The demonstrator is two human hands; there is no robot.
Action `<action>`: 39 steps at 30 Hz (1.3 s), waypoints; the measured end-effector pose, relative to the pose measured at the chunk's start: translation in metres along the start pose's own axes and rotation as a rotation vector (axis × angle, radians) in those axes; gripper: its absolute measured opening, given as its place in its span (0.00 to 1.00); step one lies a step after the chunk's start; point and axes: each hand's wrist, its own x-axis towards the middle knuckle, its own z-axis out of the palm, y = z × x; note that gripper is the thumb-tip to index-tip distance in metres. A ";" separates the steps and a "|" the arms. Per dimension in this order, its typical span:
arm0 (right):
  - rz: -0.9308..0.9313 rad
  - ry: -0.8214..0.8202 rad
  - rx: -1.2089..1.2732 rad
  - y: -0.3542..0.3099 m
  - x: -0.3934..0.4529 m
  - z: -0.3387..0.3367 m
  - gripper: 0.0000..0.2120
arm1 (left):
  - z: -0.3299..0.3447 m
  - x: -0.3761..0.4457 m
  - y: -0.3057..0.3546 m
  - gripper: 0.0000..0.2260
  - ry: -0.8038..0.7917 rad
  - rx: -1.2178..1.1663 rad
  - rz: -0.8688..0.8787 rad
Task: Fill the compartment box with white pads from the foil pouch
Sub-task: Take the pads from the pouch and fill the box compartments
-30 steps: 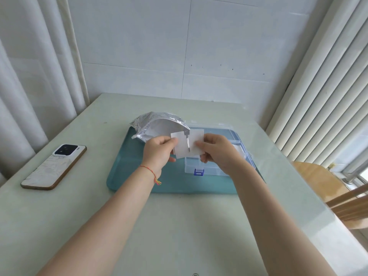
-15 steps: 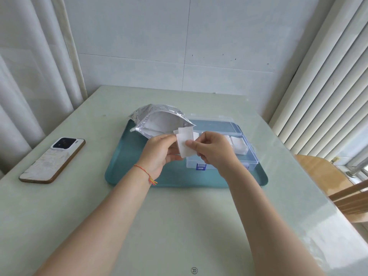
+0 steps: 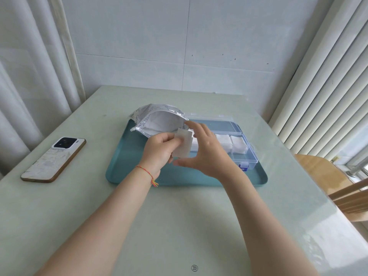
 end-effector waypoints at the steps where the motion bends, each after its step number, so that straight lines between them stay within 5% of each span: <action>1: -0.020 -0.016 -0.092 -0.001 0.000 0.001 0.48 | 0.001 0.000 0.000 0.07 0.002 0.018 0.008; 8: -0.036 0.053 -0.218 -0.006 -0.002 0.006 0.34 | 0.002 0.001 -0.002 0.03 -0.017 0.035 -0.002; 18: -0.081 0.032 -0.063 -0.012 0.001 0.009 0.36 | -0.003 -0.006 0.017 0.10 -0.485 -0.333 -0.171; 23: -0.097 0.003 -0.154 -0.020 0.005 0.003 0.39 | -0.001 0.002 0.017 0.02 -0.421 -0.300 -0.162; 30: -0.140 0.026 -0.219 -0.023 0.004 -0.001 0.42 | 0.004 -0.003 0.023 0.10 -0.436 -0.244 -0.103; 39: -0.230 0.100 -0.193 -0.026 0.004 0.001 0.39 | 0.007 0.000 0.022 0.04 -0.470 -0.197 -0.045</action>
